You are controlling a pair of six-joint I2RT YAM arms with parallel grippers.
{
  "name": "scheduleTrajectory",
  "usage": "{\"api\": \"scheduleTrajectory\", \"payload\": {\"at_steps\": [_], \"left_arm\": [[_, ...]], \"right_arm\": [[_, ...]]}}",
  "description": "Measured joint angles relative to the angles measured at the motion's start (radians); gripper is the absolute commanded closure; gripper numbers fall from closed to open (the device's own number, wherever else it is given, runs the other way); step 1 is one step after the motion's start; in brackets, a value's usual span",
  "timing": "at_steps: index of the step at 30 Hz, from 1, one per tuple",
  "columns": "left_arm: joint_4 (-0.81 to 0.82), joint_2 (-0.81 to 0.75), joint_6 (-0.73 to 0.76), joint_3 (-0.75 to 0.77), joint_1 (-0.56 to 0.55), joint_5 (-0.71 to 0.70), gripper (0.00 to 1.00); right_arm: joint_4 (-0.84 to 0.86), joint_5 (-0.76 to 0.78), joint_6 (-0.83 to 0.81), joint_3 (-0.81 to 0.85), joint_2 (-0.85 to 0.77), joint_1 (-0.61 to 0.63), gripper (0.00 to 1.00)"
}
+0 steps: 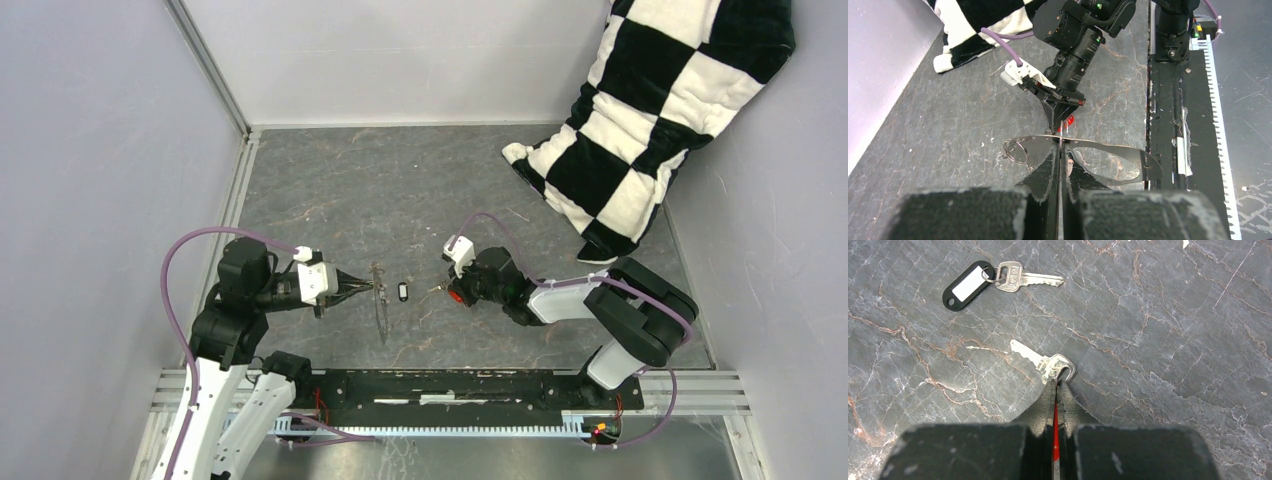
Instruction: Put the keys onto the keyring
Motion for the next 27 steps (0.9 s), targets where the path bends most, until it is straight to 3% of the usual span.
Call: {"api": "scheduleTrajectory", "payload": {"at_steps": [13, 20, 27], "left_arm": [[-0.001, 0.012, 0.001, -0.002, 0.0, -0.023, 0.98], [-0.002, 0.058, 0.005, -0.023, 0.0, -0.022, 0.98], [-0.006, 0.068, 0.012, -0.036, 0.0, -0.022, 0.98]], "right_arm": [[-0.169, -0.062, -0.023, 0.026, -0.129, 0.02, 0.99], [-0.339, -0.151, -0.04, 0.167, -0.254, 0.128, 1.0], [-0.425, -0.214, -0.056, 0.327, -0.259, 0.226, 1.0]]}}
